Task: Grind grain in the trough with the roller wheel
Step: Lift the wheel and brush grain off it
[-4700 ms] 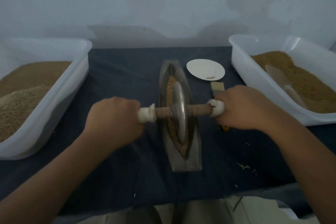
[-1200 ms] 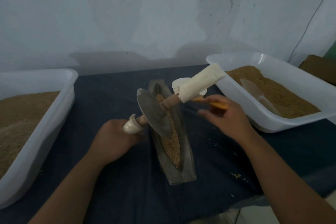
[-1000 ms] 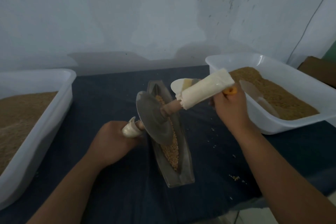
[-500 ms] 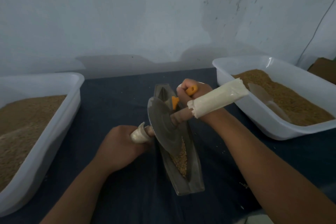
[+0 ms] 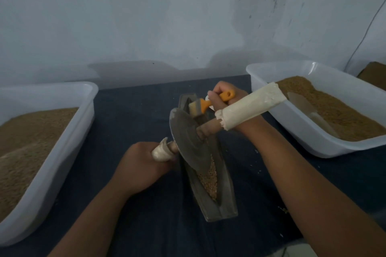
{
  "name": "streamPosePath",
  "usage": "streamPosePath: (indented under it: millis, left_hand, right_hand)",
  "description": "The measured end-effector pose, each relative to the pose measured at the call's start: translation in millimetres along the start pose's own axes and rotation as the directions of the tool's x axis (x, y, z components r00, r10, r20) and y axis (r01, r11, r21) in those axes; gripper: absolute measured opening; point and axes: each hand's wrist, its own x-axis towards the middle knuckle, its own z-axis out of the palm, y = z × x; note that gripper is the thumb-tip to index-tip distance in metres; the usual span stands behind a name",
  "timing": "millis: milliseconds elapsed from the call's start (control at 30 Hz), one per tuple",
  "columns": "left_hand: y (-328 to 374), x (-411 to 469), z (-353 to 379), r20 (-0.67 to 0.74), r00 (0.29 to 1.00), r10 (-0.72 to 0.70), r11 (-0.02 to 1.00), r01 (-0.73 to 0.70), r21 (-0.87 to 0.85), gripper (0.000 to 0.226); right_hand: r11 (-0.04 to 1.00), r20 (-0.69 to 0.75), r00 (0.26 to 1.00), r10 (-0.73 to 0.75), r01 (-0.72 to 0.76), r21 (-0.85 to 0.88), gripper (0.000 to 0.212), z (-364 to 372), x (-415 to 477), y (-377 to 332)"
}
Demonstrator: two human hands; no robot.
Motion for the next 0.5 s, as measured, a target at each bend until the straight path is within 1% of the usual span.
streamPosePath:
  millis: [33,100,133,167,200,233,267,300,333,367,433,467,500]
  left_hand:
    - [0,0,0,0.002,1.000,-0.004,1.000,0.004,-0.004,0.046]
    - [-1,1,-1,0.003,1.000,-0.005,1.000,0.005,0.003,0.043]
    - [-1,2,-1,0.000,1.000,-0.003,1.000,0.003,0.015,0.041]
    - [-2,3,-2,-0.006,1.000,-0.002,1.000,0.002,0.026,0.039]
    - [-3,4,-1,-0.014,1.000,-0.005,0.999,0.005,0.033,0.038]
    - [-3,6,-1,-0.023,1.000,-0.010,0.999,0.011,0.036,0.037]
    - [-3,7,0,-0.034,0.999,-0.017,0.999,0.019,0.034,0.037]
    - [-4,7,1,-0.050,0.998,-0.023,0.999,0.025,0.029,0.036]
    - [-4,7,2,-0.069,0.997,-0.027,0.999,0.029,0.026,0.034]
    - [-5,7,2,-0.091,0.995,-0.030,0.999,0.032,0.028,0.032]
    - [-6,8,2,-0.141,0.989,-0.044,0.997,0.053,0.057,0.028]
    - [-8,8,2,-0.165,0.985,-0.055,0.995,0.069,0.079,0.028]
    - [-9,9,2,-0.186,0.980,-0.065,0.991,0.085,0.103,0.027]
  right_hand:
    - [1.000,0.031,0.999,0.006,-0.006,0.001,0.027,2,4,3]
    - [0.994,0.217,0.975,0.045,-0.022,-0.107,0.018,1,0,-2]
    - [0.990,0.262,0.963,0.066,-0.030,-0.138,0.017,-1,-4,0]
    - [0.991,0.231,0.972,0.049,-0.018,-0.131,0.019,-3,-9,5]
    - [0.992,0.135,0.990,0.034,-0.017,-0.126,0.019,-7,-15,13]
    - [0.992,0.001,0.999,0.042,-0.041,-0.121,0.015,-15,-25,18]
    - [0.995,-0.130,0.988,0.083,-0.090,-0.047,0.010,-23,-35,22]
    - [0.988,-0.237,0.962,0.135,-0.112,0.105,0.018,-31,-45,23]
    - [0.951,-0.304,0.931,0.204,-0.115,0.286,0.028,-38,-55,24]
    - [0.902,-0.346,0.898,0.271,-0.111,0.417,0.031,-46,-64,23]
    - [0.813,-0.373,0.843,0.388,-0.122,0.569,0.035,-62,-78,20]
    - [0.762,-0.355,0.827,0.436,-0.129,0.634,0.037,-69,-83,17]
    - [0.717,-0.322,0.828,0.460,-0.133,0.684,0.037,-74,-87,14]
